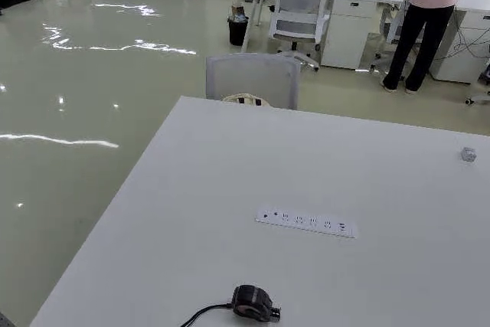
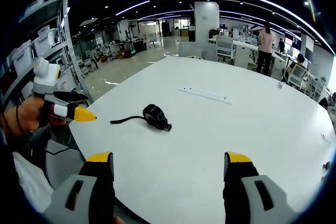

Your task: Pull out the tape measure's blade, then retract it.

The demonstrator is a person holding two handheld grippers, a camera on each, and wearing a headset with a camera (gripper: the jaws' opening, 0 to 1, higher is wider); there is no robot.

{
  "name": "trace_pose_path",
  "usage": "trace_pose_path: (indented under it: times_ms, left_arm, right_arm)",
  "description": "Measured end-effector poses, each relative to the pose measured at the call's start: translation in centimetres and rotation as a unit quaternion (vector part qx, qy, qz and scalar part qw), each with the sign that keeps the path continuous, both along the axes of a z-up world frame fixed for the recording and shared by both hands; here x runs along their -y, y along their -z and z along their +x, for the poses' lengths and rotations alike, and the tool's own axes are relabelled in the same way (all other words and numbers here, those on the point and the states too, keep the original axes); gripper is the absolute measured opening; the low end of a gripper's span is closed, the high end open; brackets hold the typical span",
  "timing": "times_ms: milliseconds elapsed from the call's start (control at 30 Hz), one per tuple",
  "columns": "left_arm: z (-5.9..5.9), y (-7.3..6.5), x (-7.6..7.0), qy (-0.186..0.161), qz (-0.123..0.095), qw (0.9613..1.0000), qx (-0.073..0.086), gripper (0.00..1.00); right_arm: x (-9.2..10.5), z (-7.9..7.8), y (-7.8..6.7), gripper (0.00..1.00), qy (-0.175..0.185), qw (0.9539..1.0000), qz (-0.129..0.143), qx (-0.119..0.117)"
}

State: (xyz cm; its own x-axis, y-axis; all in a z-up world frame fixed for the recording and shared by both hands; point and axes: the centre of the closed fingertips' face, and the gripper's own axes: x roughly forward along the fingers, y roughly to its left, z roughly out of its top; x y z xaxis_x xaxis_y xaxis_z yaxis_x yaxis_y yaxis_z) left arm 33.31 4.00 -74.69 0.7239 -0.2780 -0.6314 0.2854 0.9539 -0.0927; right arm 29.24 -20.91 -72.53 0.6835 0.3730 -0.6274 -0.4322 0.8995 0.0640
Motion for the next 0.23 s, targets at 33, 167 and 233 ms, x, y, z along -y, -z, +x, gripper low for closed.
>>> trace_pose_path:
  times_ms: [33, 167, 233]
  left_arm:
    - [0.07, -0.05, -0.08, -0.003, -0.003, 1.0, 0.001, 1.0]
    - [0.11, -0.07, -0.15, -0.003, -0.003, 1.0, -0.001, 1.0]
    - [0.18, 0.15, -0.18, -0.003, -0.003, 1.0, -0.003, 1.0]
  right_arm:
    - [-0.1, -0.02, 0.08, 0.88, -0.001, 1.0, -0.001, -0.001]
    - [-0.02, -0.13, 0.35, 0.88, 0.0, 1.0, -0.005, -0.005]
    - [0.09, -0.17, 0.52, 0.88, 0.0, 0.9999, -0.007, -0.007]
